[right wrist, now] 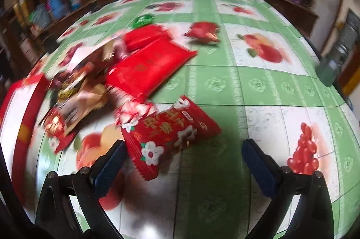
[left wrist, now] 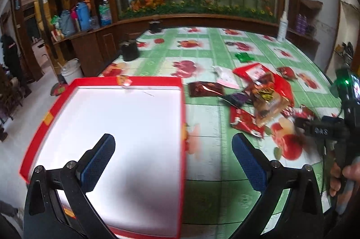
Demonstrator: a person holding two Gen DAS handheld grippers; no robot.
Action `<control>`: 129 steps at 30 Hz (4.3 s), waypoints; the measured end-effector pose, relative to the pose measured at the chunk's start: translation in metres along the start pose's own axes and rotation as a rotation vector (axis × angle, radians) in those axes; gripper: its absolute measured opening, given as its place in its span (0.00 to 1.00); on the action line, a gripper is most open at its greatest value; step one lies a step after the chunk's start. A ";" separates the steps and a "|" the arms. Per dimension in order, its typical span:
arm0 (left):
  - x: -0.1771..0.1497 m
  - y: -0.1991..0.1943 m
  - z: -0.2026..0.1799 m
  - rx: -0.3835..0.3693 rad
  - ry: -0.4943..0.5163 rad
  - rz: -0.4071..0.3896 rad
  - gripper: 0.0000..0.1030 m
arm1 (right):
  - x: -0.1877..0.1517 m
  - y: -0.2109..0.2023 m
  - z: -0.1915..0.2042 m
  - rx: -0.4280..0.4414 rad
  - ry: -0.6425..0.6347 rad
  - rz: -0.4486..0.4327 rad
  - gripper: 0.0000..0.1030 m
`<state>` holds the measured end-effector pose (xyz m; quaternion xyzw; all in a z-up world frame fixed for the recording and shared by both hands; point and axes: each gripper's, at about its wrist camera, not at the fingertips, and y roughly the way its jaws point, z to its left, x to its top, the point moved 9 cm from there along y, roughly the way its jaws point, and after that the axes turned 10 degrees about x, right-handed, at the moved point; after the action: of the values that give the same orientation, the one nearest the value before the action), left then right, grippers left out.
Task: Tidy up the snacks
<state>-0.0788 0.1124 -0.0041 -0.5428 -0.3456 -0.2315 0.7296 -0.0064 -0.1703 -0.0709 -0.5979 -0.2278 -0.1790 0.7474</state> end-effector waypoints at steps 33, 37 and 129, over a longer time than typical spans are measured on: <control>0.005 0.064 -0.106 -0.239 0.116 0.181 0.28 | 0.021 -0.005 -0.026 0.033 0.087 -0.123 0.60; 0.008 0.059 -0.103 -0.261 0.111 0.167 0.23 | 0.021 -0.006 -0.023 0.049 0.087 -0.127 0.55; 0.062 0.058 -0.165 -0.112 0.226 -0.008 0.77 | 0.089 0.037 -0.016 0.375 0.215 -0.105 0.62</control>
<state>0.0448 -0.0244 -0.0217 -0.5516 -0.2498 -0.3130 0.7317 0.0899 -0.1778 -0.0541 -0.4130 -0.2069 -0.2351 0.8552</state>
